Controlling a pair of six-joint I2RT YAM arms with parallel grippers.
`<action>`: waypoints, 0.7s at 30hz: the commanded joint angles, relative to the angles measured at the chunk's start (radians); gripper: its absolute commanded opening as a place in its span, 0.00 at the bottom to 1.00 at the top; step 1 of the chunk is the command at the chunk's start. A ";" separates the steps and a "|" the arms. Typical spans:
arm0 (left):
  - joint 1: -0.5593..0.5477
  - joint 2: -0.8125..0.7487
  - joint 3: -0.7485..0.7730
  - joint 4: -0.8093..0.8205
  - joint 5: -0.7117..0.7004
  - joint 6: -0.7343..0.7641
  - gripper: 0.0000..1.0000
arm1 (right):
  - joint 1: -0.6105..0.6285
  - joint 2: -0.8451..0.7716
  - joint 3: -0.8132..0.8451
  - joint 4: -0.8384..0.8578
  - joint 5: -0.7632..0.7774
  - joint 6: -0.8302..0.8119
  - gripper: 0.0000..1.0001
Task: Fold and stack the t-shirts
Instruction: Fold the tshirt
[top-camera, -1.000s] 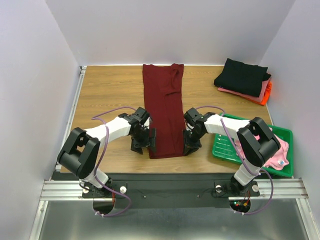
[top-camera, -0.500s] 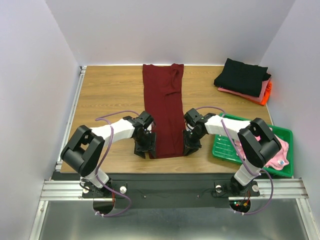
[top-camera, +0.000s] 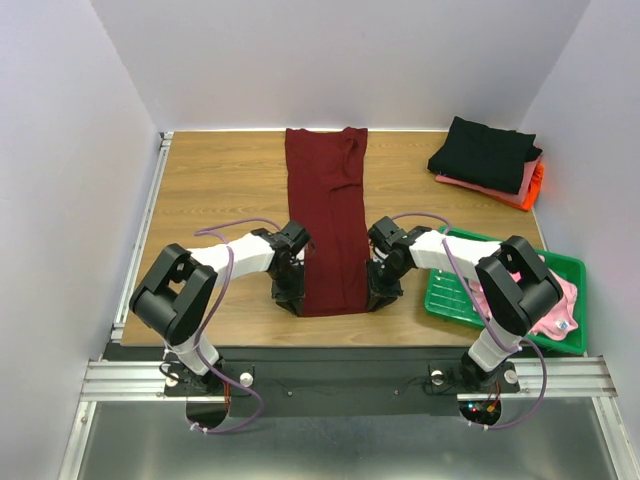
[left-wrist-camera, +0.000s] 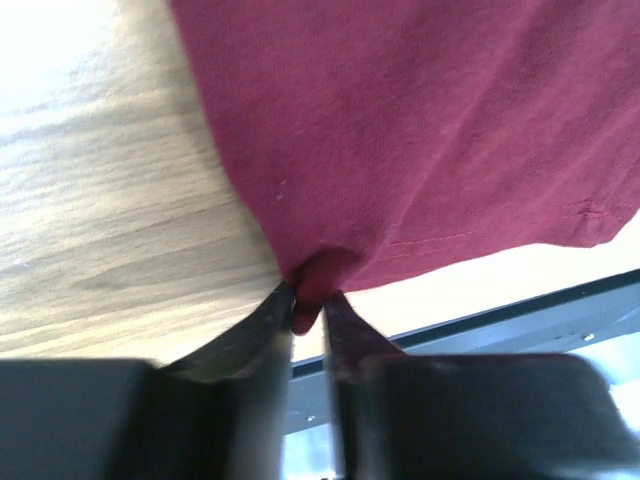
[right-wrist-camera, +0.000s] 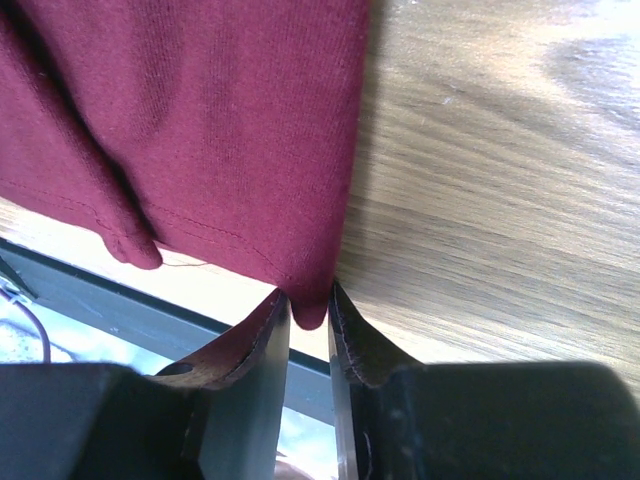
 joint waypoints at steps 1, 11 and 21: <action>-0.006 0.028 0.023 0.029 -0.049 0.036 0.24 | 0.014 -0.009 -0.003 0.028 0.021 0.002 0.26; -0.008 0.005 0.092 -0.025 -0.032 0.053 0.00 | 0.014 -0.038 0.074 -0.009 0.034 -0.001 0.08; -0.009 0.024 0.215 -0.085 -0.004 0.071 0.00 | 0.012 -0.016 0.184 -0.038 0.135 -0.024 0.01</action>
